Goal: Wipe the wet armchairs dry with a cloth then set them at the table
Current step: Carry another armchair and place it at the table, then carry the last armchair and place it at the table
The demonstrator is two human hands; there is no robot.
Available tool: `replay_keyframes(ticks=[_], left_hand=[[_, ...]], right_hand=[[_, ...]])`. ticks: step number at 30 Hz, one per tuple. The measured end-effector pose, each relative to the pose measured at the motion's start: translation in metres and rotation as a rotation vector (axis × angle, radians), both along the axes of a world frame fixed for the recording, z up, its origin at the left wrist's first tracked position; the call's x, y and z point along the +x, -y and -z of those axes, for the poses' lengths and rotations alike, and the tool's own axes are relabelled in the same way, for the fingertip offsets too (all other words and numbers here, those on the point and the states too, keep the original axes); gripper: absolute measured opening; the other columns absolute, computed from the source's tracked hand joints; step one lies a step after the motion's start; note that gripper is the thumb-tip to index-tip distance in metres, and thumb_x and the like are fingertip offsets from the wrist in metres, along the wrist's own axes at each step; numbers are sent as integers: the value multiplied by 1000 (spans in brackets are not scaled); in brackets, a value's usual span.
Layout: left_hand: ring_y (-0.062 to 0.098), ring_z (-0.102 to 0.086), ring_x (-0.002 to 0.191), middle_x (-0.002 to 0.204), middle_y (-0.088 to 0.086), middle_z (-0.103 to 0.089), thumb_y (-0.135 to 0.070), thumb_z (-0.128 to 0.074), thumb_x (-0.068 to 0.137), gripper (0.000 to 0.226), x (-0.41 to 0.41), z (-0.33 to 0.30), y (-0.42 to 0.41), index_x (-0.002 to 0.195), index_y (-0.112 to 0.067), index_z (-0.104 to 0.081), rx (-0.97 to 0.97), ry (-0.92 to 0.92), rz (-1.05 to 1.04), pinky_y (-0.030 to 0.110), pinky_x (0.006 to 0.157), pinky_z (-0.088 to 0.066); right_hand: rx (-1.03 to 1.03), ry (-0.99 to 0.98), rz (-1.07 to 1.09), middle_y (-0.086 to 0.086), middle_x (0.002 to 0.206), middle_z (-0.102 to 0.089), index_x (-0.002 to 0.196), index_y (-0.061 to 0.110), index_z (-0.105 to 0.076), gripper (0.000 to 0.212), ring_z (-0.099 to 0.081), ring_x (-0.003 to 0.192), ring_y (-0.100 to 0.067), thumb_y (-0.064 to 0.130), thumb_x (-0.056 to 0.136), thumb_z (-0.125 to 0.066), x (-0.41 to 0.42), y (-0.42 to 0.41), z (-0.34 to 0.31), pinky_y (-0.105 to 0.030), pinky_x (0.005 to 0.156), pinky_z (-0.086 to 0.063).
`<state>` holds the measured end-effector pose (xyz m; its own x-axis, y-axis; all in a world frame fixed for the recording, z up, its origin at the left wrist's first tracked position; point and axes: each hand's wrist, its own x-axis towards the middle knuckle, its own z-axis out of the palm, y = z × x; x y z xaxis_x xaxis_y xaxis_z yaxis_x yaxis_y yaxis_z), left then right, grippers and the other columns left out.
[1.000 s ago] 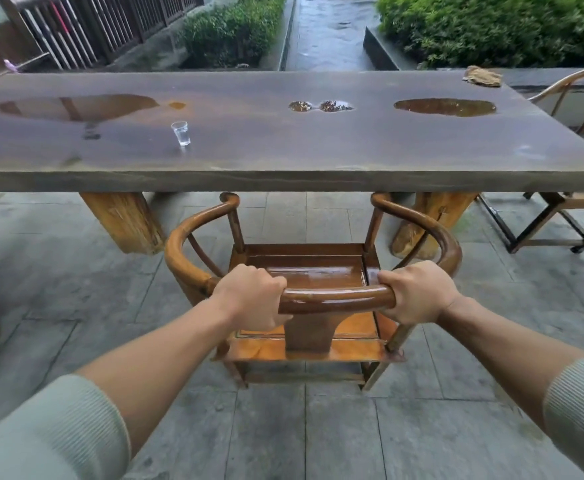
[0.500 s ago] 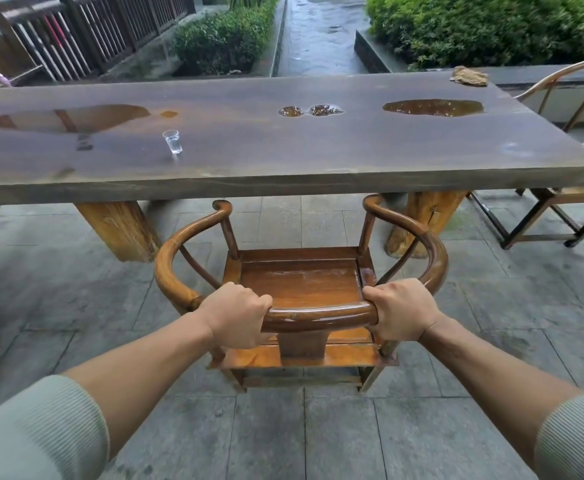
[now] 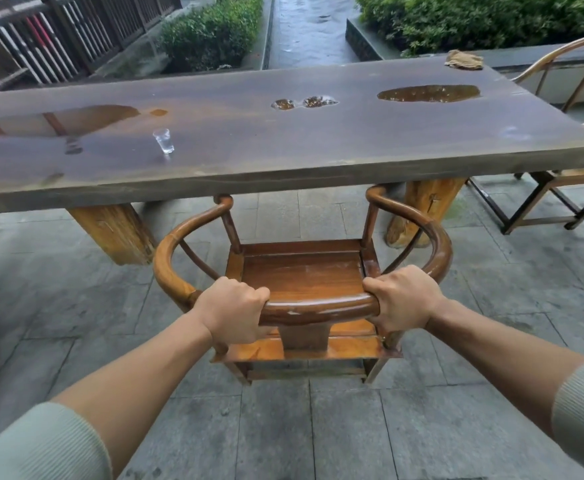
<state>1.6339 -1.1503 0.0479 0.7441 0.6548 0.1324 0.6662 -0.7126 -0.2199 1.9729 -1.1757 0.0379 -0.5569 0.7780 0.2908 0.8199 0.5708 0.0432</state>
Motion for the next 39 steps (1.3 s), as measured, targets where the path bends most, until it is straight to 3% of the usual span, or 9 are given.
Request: replay_keyframes(ticks=[9,16,21,25,27,29,31,34,39], left_hand=[[8,-33,36,52,-17,-38,-64,-60,81,44,5,-4,9,70,-29,-37,-15,37,-39,14,43,-17],[8,-24,39,50,-12,-52,-62,-67,77,43,22,-1,12,67,-23,-53,12,88,-55,13,46,-11],[8,-26,36,52,-16,-33,-64,-62,79,47,22,2,6,70,-27,-34,-4,66,-31,15,43,-15],[7,-35,37,53,-17,-39,-64,-60,78,42,23,2,8,72,-28,-39,-66,31,-71,14,40,-21],[7,-44,46,63,-15,-52,-65,-56,79,39,25,-1,7,80,-27,-47,-106,40,-90,20,39,-33],[10,-56,68,88,-10,-63,-69,-51,78,49,26,-1,8,103,-27,-51,-142,89,-96,27,54,-52],[17,-60,101,121,-2,-60,-77,-45,78,76,26,-4,11,132,-24,-44,-221,101,-63,36,82,-55],[24,-35,140,154,5,-38,-85,-32,82,90,24,-12,7,153,-30,-21,-328,31,-25,48,115,-32],[22,-24,147,160,1,-29,-87,-24,85,87,20,-37,-6,154,-35,-16,-396,145,-149,49,122,-15]], right_hand=[[-31,14,-32,4,54,-57,70,19,-57,34,-53,40,-25,52,78,-51,2,1,-4,-24,42,-32],[-135,135,15,5,62,-60,79,22,-59,33,-60,52,-25,55,78,-56,17,-10,-10,-29,48,-46],[-67,72,-17,3,57,-58,75,17,-62,35,-57,43,-27,52,75,-60,20,-10,-2,-31,41,-45],[-124,78,25,8,60,-55,79,22,-57,37,-58,49,-26,57,75,-45,14,-7,-6,-30,46,-45],[-230,111,20,12,71,-56,92,30,-55,32,-62,62,-22,56,74,-50,13,-8,-15,-29,53,-45],[-365,107,3,11,101,-59,129,38,-49,60,-60,87,-15,66,76,-54,12,-8,-21,-31,68,-49],[-513,70,-10,5,136,-47,156,42,-19,90,-50,113,-14,80,79,-48,12,-7,-27,-34,92,-46],[-624,-1,-63,4,164,-21,158,50,1,92,-31,142,-18,86,86,-41,-2,-6,-38,-42,115,-30],[-613,-102,-145,9,170,-8,158,51,0,76,-7,154,-13,78,96,-33,-48,-25,-51,-44,126,-7]])
